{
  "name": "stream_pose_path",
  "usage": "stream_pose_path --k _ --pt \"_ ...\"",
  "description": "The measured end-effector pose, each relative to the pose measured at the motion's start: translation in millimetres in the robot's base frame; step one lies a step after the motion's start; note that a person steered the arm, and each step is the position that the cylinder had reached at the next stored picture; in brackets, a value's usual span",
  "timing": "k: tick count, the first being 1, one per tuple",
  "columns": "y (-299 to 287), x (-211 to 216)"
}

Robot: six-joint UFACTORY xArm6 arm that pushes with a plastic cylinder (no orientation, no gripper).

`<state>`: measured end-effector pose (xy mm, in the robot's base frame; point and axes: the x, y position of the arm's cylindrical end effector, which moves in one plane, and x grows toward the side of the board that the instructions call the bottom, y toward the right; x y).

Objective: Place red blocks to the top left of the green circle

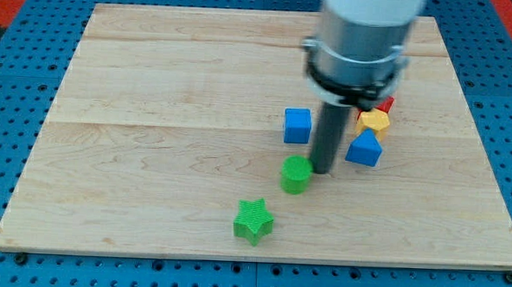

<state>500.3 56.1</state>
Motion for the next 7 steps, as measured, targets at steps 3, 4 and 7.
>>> stream_pose_path --k 3,4,7 --pt "60.1 80.2" --pt "58.3 117.8" --pt "4.2 93.7"
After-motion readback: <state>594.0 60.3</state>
